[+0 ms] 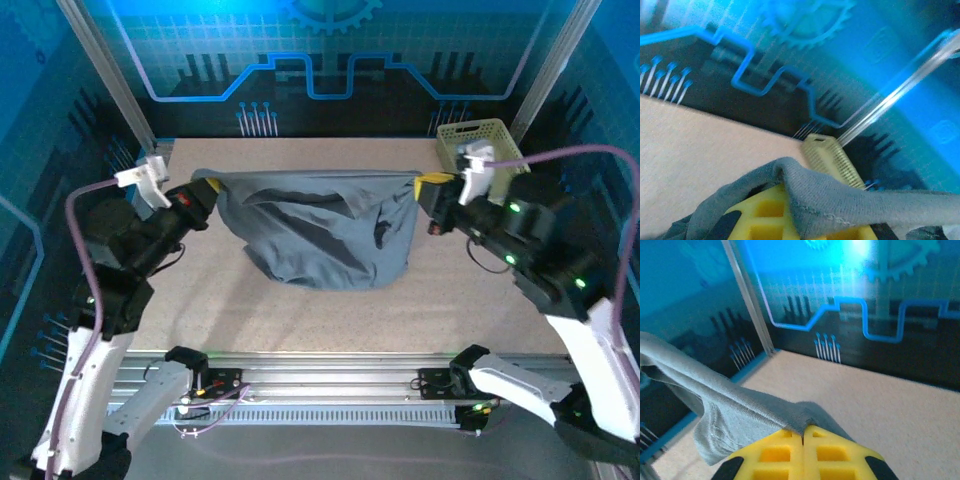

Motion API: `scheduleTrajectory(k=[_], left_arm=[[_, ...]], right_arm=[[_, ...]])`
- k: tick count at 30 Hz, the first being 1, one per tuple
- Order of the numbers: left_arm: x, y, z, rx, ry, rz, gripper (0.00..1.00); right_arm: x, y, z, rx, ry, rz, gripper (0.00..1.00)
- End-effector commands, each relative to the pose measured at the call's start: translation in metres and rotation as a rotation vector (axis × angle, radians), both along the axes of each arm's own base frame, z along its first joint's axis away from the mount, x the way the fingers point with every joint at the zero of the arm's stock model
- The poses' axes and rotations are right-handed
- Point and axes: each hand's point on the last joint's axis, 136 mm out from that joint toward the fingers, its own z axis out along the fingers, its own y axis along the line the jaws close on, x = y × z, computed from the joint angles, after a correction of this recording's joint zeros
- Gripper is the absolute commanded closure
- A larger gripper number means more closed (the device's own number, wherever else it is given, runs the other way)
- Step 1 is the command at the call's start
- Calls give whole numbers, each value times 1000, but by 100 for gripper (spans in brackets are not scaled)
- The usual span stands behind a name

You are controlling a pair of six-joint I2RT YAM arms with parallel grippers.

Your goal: Fold the inside-out t-shirt

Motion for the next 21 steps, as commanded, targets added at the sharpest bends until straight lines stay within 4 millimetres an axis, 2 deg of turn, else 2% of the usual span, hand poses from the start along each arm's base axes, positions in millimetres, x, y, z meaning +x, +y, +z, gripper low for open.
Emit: scheduleTrajectory(k=[1, 4, 7, 9, 11, 13, 14, 15, 16, 18, 21], left_arm=[[10, 4, -13, 27, 45, 31, 100], [48, 18, -84, 110, 277, 147, 100], [82, 16, -169, 198, 537, 162, 100], [96, 15, -230, 248, 737, 169, 100], [104, 12, -279, 290, 888, 156, 100], [106, 11, -318, 304, 1011, 148, 100], [107, 8, -331, 305, 1049, 134, 89], [107, 8, -340, 305, 1073, 131, 72], [105, 8, -344, 303, 1084, 137, 59], [103, 9, -341, 292, 1064, 150, 36], [93, -3, -320, 289, 966, 138, 25]], right_arm=[[-2, 4, -20, -45, 61, 20, 100], [25, 14, -62, -106, 146, -17, 100], [58, 29, -124, -202, 282, -53, 100], [78, 41, -172, -266, 377, -62, 100], [92, 52, -208, -303, 450, -61, 100], [100, 66, -237, -316, 510, -35, 100], [103, 73, -247, -318, 533, -21, 100], [103, 80, -254, -318, 549, -6, 100], [103, 86, -257, -321, 557, 7, 100], [101, 98, -258, -331, 551, 33, 100], [94, 112, -250, -339, 526, 71, 100]])
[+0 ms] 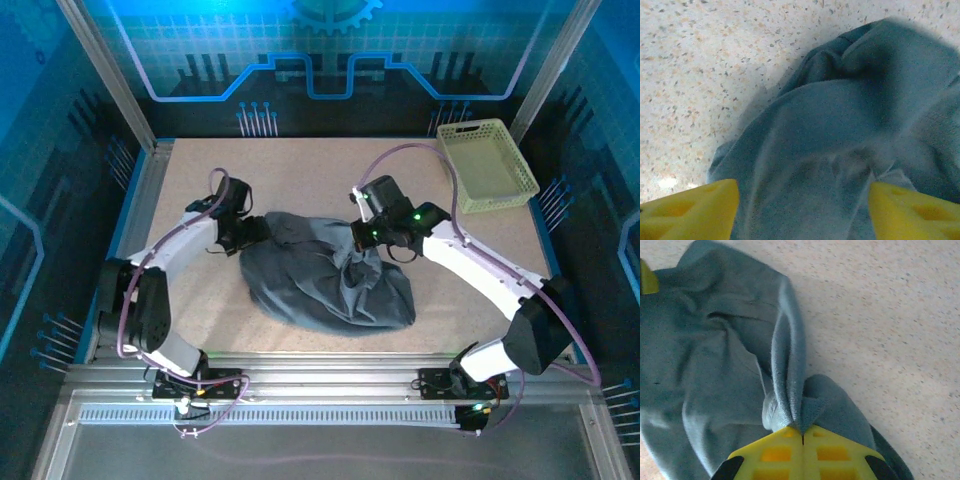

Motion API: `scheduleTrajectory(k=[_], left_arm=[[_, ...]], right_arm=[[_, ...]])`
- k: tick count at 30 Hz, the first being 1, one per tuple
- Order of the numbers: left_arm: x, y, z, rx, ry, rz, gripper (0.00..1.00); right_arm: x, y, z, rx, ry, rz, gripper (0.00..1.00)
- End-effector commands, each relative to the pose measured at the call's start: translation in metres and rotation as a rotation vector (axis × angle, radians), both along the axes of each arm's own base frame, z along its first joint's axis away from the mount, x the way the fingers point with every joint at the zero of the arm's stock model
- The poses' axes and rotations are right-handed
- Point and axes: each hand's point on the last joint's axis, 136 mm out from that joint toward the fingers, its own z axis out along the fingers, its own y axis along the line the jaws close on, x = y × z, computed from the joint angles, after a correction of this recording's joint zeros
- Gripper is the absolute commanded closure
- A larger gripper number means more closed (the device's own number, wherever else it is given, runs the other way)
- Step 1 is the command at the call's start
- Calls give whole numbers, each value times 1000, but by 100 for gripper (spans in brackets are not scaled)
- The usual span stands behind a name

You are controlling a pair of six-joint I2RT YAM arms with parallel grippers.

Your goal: Fold the inside-out t-shirt

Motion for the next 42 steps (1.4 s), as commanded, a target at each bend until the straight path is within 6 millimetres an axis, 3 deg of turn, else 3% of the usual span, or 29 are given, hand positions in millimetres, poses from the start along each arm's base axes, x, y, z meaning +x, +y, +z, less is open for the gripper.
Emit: scheduleTrajectory(k=[1, 4, 7, 9, 13, 17, 22, 27, 35, 42], left_arm=[[-9, -15, 47, -15, -169, -31, 25], [-25, -65, 73, -103, -313, -167, 20], [-41, -112, 85, -258, -425, -276, 17], [-48, -129, 80, -334, -470, -308, 17], [-53, -145, 66, -390, -501, -355, 16], [-57, -168, 63, -456, -545, -462, 14], [-56, -181, 66, -511, -586, -507, 14], [-55, -190, 70, -549, -603, -541, 22], [-61, -204, 70, -602, -599, -577, 38], [-60, -194, 66, -558, -603, -525, 57]], right_arm=[[0, 26, 39, 90, -87, 51, 100], [-5, 34, 44, 101, -92, 68, 100], [-9, 40, 53, 118, -104, 79, 100], [-13, 45, 60, 138, -117, 91, 100], [-16, 49, 70, 158, -127, 109, 100], [-20, 52, 73, 158, -136, 133, 100], [-24, 54, 74, 171, -129, 155, 100], [-26, 53, 69, 141, -124, 156, 100], [-20, 44, 69, 129, -139, 105, 100], [-8, 34, 60, 147, -96, 24, 100]])
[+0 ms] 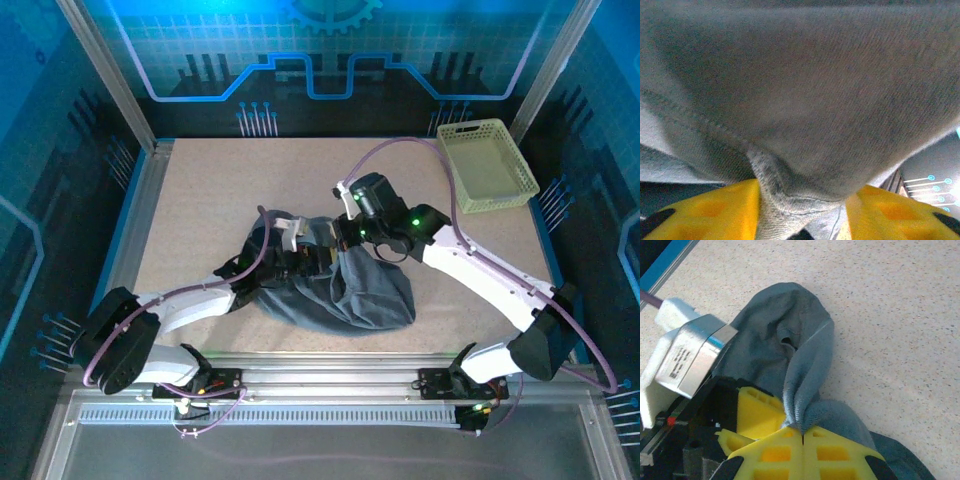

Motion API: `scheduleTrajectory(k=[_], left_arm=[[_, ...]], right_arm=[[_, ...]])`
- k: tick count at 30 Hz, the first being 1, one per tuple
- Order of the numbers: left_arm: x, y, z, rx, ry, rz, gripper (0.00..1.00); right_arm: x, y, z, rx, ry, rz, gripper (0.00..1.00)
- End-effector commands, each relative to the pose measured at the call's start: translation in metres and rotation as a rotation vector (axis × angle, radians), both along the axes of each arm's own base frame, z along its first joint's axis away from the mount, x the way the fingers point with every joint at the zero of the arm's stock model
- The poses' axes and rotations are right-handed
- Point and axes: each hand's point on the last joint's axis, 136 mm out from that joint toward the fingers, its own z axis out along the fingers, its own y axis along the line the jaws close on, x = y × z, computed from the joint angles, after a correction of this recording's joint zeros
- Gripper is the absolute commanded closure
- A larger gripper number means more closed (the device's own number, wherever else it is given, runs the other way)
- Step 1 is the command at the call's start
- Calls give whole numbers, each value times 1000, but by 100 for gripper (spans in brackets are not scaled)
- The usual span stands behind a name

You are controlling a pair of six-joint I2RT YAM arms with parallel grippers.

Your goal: Fold the inside-out t-shirt

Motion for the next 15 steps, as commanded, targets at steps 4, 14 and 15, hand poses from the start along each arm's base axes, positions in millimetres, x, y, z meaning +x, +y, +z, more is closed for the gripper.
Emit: scheduleTrajectory(k=[4, 14, 15], left_arm=[[2, 9, 0, 41, -5, 49, 72], [3, 63, 17, 218, -85, 233, 100], [7, 78, 17, 266, -93, 296, 100]], right_arm=[[6, -3, 11, 35, -8, -35, 100], [30, -17, -21, -135, 25, -86, 64], [31, -24, -25, -170, 27, -98, 56]])
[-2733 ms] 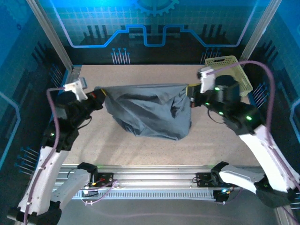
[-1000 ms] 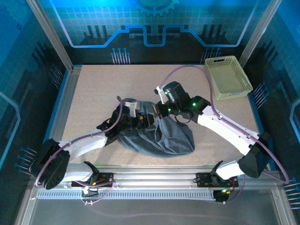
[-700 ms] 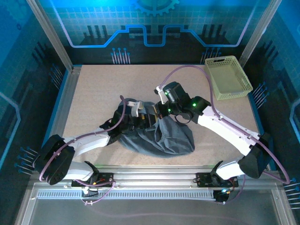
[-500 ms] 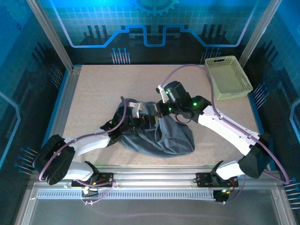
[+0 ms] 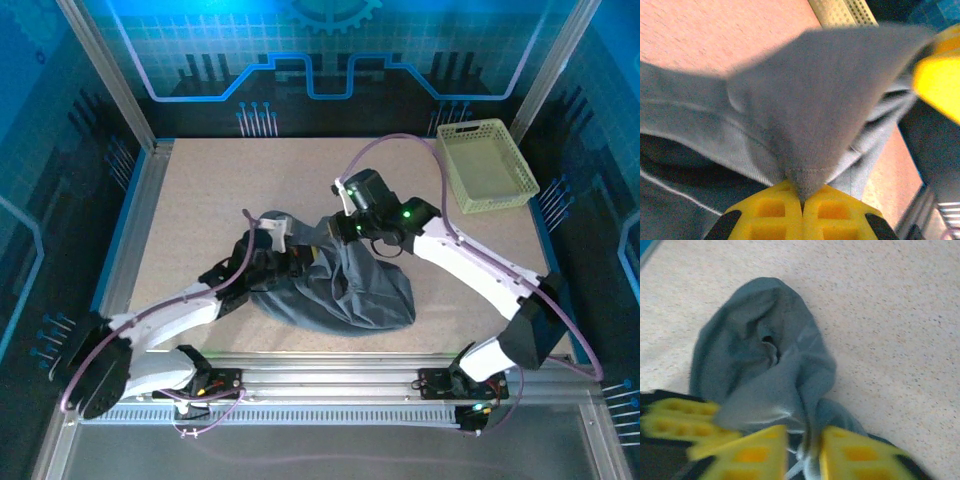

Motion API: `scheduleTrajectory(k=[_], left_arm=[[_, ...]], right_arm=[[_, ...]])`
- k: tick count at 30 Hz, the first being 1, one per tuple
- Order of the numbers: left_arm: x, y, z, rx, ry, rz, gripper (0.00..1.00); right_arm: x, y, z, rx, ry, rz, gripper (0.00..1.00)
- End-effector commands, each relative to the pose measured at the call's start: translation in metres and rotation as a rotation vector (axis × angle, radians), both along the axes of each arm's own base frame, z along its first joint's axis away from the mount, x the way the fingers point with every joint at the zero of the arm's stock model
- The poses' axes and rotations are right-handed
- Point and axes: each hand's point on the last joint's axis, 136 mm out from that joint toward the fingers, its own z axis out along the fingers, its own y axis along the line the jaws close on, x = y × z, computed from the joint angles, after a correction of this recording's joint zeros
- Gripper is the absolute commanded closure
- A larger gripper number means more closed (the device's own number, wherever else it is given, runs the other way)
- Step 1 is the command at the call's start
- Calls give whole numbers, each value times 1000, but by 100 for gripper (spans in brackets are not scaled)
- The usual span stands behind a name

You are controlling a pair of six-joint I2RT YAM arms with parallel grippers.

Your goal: Fold the inside-out t-shirt

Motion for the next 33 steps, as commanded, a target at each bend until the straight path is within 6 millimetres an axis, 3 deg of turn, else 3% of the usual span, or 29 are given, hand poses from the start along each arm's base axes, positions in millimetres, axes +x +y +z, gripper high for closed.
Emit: scheduleTrajectory(k=[1, 3, 6, 12, 16, 18, 19, 23, 24, 26, 28, 31, 33], left_arm=[[8, 49, -4, 185, -16, 174, 100], [9, 67, -10, 204, 23, 199, 100], [7, 79, -18, 191, 50, 210, 100], [7, 82, -20, 199, 52, 210, 100], [9, 82, -15, 202, 41, 210, 100], [9, 82, -12, 199, 33, 210, 100], [9, 83, -10, 199, 29, 212, 100], [10, 91, 0, 196, 28, 236, 100], [11, 95, 6, 190, 28, 250, 100], [9, 101, 23, 153, 7, 271, 100], [1, 106, 56, 91, -57, 277, 100], [-18, 105, 110, -3, -187, 239, 100], [-32, 96, 142, -67, -269, 161, 100]], right_arm=[[12, -31, -4, -137, -21, -71, 49], [4, -41, -6, -172, -38, -55, 41], [-22, -39, -13, -134, -7, 22, 34], [-65, -30, -78, -98, 161, 44, 35], [-69, -25, -112, -80, 242, 6, 43], [-62, -25, -117, -108, 239, -8, 54], [-58, -24, -115, -117, 231, -12, 64], [-46, -18, -81, -95, 152, 10, 97], [-42, -22, -69, -103, 122, -1, 100], [-39, -33, -40, -108, 50, -23, 100], [-44, -44, -3, -66, -1, -9, 100], [-66, -56, 50, 4, -85, 57, 100], [-81, -66, 72, 24, -114, 78, 100]])
